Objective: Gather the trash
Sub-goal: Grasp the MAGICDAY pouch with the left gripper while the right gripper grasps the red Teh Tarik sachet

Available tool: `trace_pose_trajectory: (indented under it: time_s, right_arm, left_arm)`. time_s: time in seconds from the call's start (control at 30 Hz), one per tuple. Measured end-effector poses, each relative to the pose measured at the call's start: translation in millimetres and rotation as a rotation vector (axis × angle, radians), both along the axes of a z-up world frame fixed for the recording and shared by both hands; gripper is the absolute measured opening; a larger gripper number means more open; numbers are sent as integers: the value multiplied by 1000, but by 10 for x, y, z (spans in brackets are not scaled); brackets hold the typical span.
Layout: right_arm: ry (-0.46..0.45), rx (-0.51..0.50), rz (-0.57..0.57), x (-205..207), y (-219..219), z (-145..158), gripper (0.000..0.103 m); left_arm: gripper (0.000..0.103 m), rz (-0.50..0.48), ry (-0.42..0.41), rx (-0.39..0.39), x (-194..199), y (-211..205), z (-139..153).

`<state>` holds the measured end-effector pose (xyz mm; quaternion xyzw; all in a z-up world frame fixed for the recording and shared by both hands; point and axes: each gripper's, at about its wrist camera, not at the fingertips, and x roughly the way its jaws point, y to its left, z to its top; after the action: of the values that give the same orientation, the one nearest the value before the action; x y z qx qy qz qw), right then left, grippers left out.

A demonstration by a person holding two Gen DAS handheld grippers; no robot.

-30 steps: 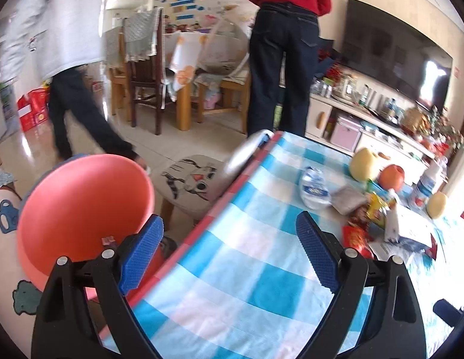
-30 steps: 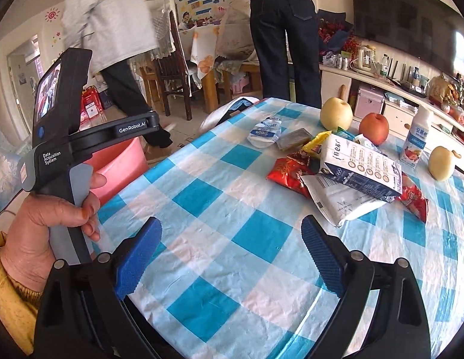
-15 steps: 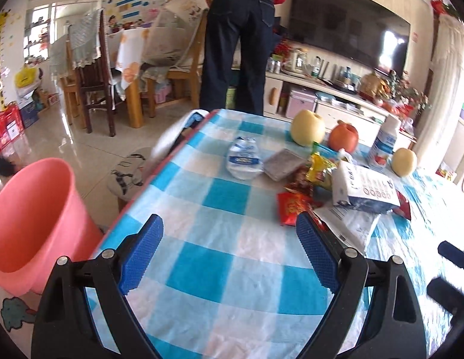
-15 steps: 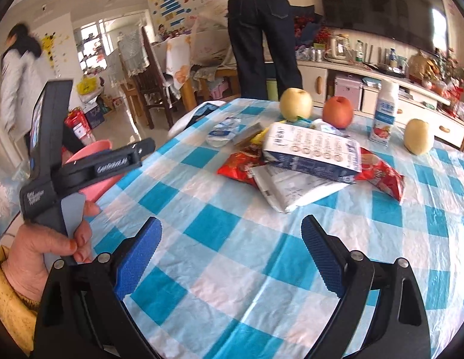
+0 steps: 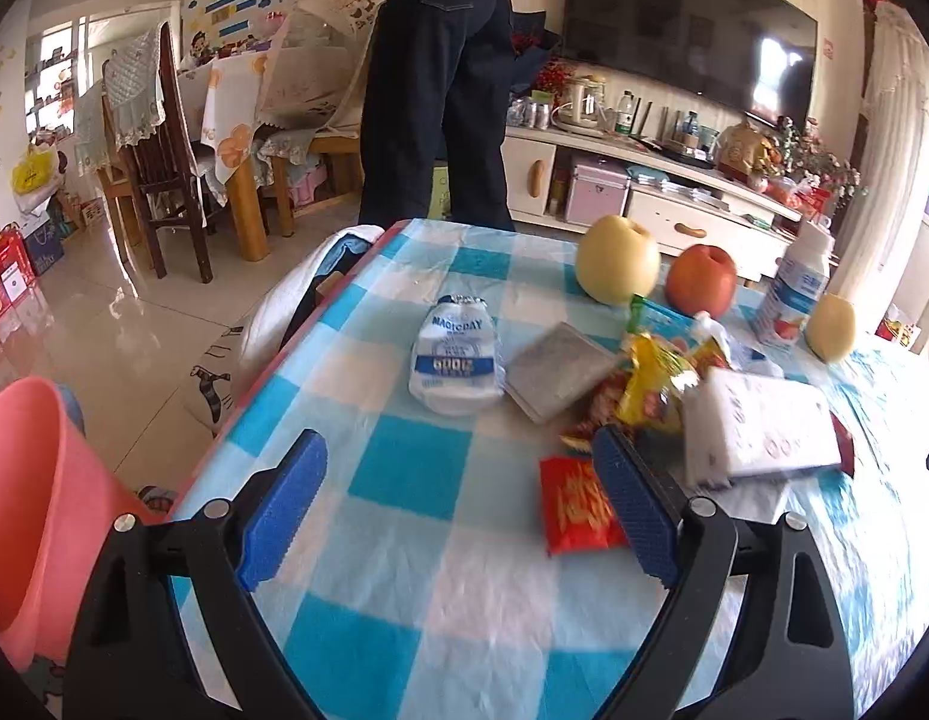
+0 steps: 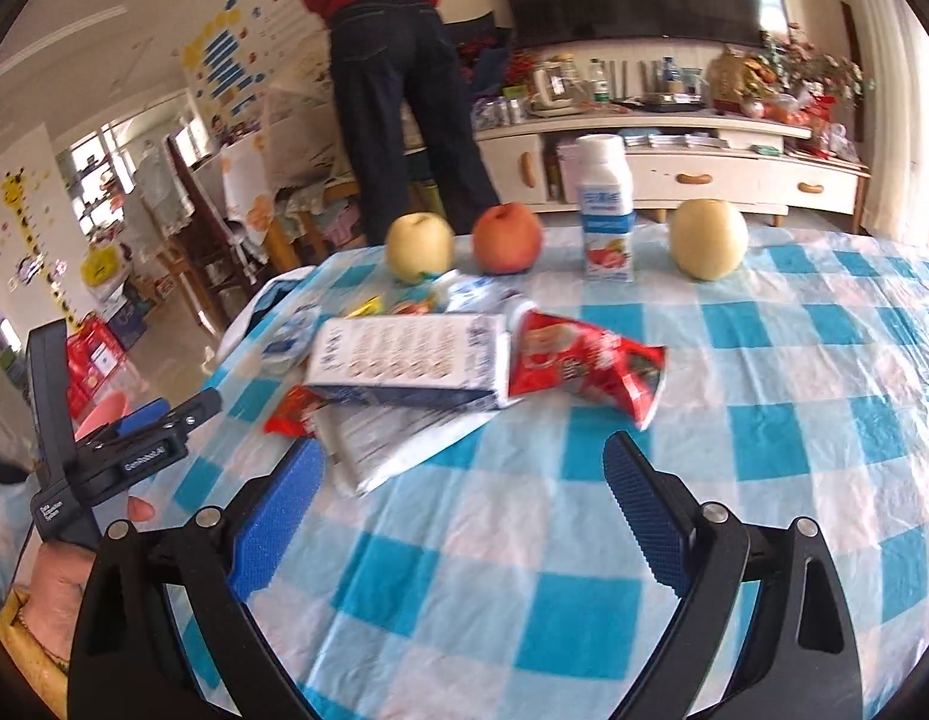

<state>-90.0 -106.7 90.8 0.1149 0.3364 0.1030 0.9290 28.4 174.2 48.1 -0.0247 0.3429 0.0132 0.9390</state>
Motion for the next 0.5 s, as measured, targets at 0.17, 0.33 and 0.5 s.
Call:
trace_pose_trajectory:
  time_s: [0.17, 0.33, 0.5]
  right_arm:
    - [18, 65, -77, 349, -350, -86, 93]
    - [49, 96, -99, 732, -564, -199, 93]
    - [54, 48, -74, 1084, -627, -289, 93]
  left_arm:
    - [91, 20, 47, 10, 450, 30, -82]
    - [91, 42, 100, -8, 805, 124, -209]
    - [91, 63, 143, -42, 1045, 177, -332]
